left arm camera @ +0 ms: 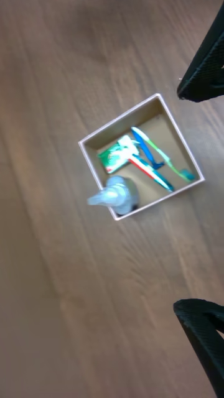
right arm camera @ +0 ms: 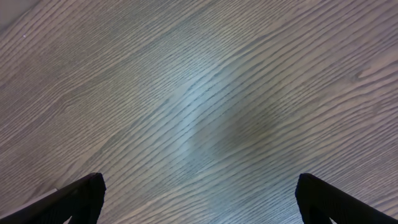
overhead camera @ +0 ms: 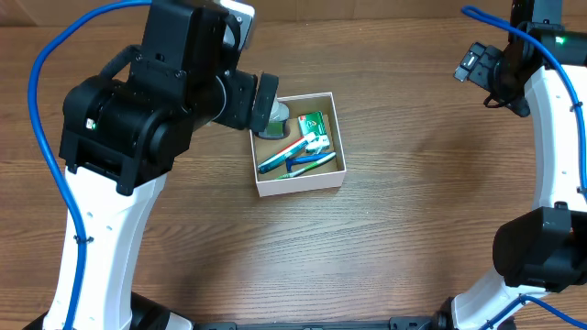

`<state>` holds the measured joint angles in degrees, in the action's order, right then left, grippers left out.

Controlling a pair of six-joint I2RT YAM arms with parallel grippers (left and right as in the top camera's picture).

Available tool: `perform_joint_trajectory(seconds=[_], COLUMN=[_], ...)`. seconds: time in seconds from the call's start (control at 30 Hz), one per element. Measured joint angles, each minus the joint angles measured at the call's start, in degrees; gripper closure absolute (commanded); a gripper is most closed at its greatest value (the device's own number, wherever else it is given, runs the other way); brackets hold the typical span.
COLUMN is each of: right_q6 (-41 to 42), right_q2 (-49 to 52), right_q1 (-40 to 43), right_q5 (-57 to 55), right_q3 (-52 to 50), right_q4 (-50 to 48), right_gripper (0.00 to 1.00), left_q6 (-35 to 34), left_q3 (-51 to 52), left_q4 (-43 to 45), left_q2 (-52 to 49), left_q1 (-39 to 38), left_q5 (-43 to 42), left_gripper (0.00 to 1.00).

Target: Pack container

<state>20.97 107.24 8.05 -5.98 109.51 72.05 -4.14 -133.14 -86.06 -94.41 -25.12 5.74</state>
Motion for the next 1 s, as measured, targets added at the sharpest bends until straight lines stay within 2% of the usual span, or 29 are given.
perform_joint_trajectory(seconds=[0.1, 0.17, 0.23, 0.3, 0.37, 0.47, 0.67, 0.7, 0.73, 0.83, 1.0], right_q6=[0.0, 0.0, 0.0, 0.0, 0.0, 0.0, 0.0, 0.0, 0.0, 0.0, 0.0], right_q2=[0.0, 0.0, 0.0, 0.0, 0.0, 0.0, 0.0, 0.0, 0.0, 0.0, 0.0], right_q1=[0.0, 0.0, 0.0, 0.0, 0.0, 0.0, 0.0, 0.0, 0.0, 0.0, 0.0], right_q5=[0.0, 0.0, 0.0, 0.0, 0.0, 0.0, 0.0, 0.0, 0.0, 0.0, 0.0], right_q3=[0.0, 0.0, 0.0, 0.0, 0.0, 0.0, 0.0, 0.0, 0.0, 0.0, 0.0], right_q4=[0.0, 0.0, 0.0, 0.0, 0.0, 0.0, 0.0, 0.0, -0.1, 0.0, 0.0], right_gripper=[0.0, 0.0, 0.0, 0.0, 0.0, 0.0, 0.0, 0.0, 0.0, 0.0, 0.0], left_q6=[0.9, 3.3, 4.7, 5.6, 6.0, 7.1, 8.4, 8.1, 7.2, 5.9, 5.4], left_q3=[0.2, 3.4, 11.9, 23.0, 39.3, 58.1, 93.0, 94.1, 102.0, 114.0, 122.0], left_q4=[1.1, 9.8, 20.7, 31.7, 44.7, 59.2, 89.4, 89.7, 96.0, 99.3, 100.0], left_q2=[0.1, 2.1, 7.4, 14.4, 25.7, 38.2, 58.4, 59.0, 62.7, 72.4, 83.1], left_q1=[0.2, 2.2, 7.6, 13.9, 20.9, 23.8, 24.1, 24.1, 24.1, 24.1, 24.1], left_q5=[1.5, 1.4, -1.6, -5.8, -10.9, -14.3, -16.8, -16.9, -17.2, -17.1, -17.0], left_gripper=[0.0, 0.0, 0.0, 0.0, 0.0, 0.0, 0.0, 0.0, 0.0, 0.0, 0.0])
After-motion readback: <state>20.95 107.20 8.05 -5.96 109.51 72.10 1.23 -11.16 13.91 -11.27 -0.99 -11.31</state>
